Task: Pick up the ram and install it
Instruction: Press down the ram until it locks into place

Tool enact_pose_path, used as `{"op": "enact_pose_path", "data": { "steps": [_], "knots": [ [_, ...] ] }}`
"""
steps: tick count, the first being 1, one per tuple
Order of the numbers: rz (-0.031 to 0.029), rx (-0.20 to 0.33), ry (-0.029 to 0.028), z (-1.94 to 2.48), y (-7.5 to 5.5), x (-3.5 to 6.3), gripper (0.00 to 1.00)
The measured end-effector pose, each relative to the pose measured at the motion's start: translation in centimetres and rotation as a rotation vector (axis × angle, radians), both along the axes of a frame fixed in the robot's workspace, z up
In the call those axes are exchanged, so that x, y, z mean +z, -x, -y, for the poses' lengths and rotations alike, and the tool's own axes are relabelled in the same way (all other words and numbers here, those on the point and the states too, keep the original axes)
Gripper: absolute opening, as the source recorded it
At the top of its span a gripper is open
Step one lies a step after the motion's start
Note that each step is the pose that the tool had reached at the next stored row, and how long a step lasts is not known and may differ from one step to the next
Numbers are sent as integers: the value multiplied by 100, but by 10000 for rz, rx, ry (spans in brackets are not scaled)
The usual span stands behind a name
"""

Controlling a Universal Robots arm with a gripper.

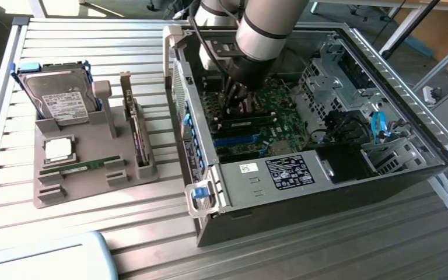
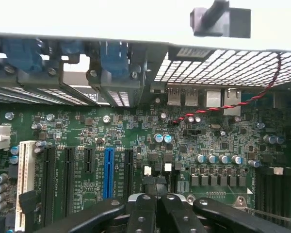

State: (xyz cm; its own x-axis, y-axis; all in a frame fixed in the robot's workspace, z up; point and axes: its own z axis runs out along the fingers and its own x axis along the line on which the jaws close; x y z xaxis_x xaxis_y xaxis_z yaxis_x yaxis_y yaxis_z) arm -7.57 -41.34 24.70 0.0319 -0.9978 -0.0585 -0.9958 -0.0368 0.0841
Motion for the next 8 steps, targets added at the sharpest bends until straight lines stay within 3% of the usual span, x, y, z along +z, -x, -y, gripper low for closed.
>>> {"op": "enact_pose_path", "data": {
  "steps": [5,8],
  "knots": [
    [-10,0,-3,0,-27,48,11],
    [-126,-1,-24,0,-155,47,11]
  ]
}}
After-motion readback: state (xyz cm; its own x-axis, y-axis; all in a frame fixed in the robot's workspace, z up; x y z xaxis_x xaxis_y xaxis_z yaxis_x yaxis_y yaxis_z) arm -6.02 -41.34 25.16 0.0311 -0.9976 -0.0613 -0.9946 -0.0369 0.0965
